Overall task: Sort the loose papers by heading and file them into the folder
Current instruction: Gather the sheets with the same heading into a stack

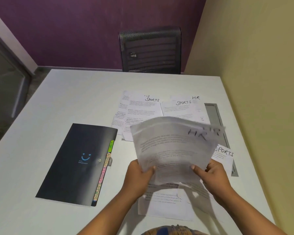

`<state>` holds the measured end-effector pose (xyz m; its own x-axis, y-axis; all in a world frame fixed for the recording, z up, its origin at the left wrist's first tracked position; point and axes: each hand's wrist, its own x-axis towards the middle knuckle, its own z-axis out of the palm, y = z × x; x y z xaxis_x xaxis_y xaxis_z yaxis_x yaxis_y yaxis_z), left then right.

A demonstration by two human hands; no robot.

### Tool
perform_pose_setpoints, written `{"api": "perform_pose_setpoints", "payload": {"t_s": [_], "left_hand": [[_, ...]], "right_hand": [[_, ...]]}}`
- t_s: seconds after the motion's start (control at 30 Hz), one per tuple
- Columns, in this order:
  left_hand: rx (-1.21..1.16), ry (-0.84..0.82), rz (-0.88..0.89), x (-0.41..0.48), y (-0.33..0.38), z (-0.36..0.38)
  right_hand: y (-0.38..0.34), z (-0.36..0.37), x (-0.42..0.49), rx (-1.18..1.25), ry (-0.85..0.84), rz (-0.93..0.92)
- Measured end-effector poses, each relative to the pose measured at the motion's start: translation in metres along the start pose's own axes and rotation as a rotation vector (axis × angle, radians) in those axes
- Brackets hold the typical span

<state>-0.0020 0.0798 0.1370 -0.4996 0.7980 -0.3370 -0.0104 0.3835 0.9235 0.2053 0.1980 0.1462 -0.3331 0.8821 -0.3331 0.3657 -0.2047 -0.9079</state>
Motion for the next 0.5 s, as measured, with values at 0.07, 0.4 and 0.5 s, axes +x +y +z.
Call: {"api": "perform_pose_setpoints", "payload": {"t_s": [0.07,0.4,0.5], "left_hand": [[0.036,-0.012,0.037,0.008,-0.003,0.001],[-0.042,-0.019,-0.018,0.039,-0.015,0.006],[-0.123,-0.031,-0.038,0.056,-0.004,0.004]], "right_hand": [[0.001,0.002,0.005,-0.004,0.027,0.019],[0.015,0.003,0.036,-0.085,-0.037,0.029],[0.018,0.003,0.051,-0.041,-0.040,0.082]]}}
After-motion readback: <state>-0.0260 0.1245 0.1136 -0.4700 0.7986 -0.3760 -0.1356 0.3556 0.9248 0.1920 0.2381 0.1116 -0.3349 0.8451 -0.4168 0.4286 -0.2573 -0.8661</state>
